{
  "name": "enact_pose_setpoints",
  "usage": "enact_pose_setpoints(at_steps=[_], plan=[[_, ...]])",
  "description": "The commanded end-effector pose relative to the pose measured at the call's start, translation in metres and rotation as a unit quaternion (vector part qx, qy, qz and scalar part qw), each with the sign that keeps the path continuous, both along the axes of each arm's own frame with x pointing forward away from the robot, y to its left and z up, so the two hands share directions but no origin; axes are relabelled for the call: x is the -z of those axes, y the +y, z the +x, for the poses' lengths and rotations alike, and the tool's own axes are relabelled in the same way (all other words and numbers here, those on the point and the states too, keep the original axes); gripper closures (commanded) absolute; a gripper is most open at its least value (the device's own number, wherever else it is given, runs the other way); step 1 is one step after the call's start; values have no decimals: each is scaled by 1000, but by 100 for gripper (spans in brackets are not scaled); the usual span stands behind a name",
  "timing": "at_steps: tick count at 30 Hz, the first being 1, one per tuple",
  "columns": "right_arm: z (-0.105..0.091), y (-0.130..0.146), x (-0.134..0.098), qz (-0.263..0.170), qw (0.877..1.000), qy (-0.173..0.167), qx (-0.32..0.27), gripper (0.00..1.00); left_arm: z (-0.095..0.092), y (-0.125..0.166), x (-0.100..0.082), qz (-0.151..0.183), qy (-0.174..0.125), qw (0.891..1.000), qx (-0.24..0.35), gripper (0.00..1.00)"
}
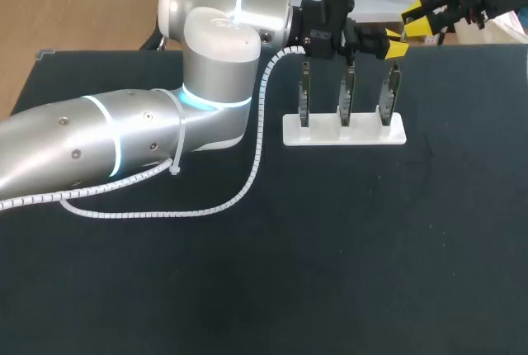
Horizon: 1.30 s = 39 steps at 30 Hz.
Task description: Pick up the optical module with the left hand, and insert it into the network port with the right hand.
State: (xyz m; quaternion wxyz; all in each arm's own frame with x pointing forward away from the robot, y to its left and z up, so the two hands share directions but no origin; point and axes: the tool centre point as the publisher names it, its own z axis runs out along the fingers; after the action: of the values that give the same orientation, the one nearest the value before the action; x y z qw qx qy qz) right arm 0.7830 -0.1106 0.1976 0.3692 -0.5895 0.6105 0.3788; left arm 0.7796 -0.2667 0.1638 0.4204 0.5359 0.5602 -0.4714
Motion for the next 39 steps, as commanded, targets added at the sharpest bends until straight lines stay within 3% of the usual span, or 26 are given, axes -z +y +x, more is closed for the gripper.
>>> enact_pose_setpoints(at_steps=[1, 8, 10, 11, 12, 27, 32, 34, 39], plan=[[-1, 0, 0, 0, 1000, -1, -1, 100, 1, 0, 0, 0, 0, 1000, 1, 100], [-2, 2, 0, 2, 1000, 0, -2, 100, 1, 0, 0, 0, 0, 1000, 1, 98], [-3, 2, 1, 2, 1000, 0, -2, 100, 1, 0, 0, 0, 0, 1000, 1, 60], [-3, 2, 0, 2, 1000, 0, -3, 100, 1, 0, 0, 0, 0, 1000, 1, 13], [-4, 2, 0, 3, 1000, 0, -3, 100, 1, 0, 0, 0, 0, 1000, 1, 0], [-6, 2, -2, 2, 1000, -4, -1, 100, 1, 2, -4, 5, -11, 1000, 0, 0], [-6, 0, -2, 1, 1000, -6, 1, 100, 2, 9, -10, 37, -19, 999, -8, 0], [-5, -1, -2, 0, 1000, -7, 1, 100, 2, 13, -10, 69, -25, 997, -8, 0], [-4, -2, -3, -1, 1000, -8, 1, 100, -4, 22, -8, 113, -22, 993, -13, 0]])
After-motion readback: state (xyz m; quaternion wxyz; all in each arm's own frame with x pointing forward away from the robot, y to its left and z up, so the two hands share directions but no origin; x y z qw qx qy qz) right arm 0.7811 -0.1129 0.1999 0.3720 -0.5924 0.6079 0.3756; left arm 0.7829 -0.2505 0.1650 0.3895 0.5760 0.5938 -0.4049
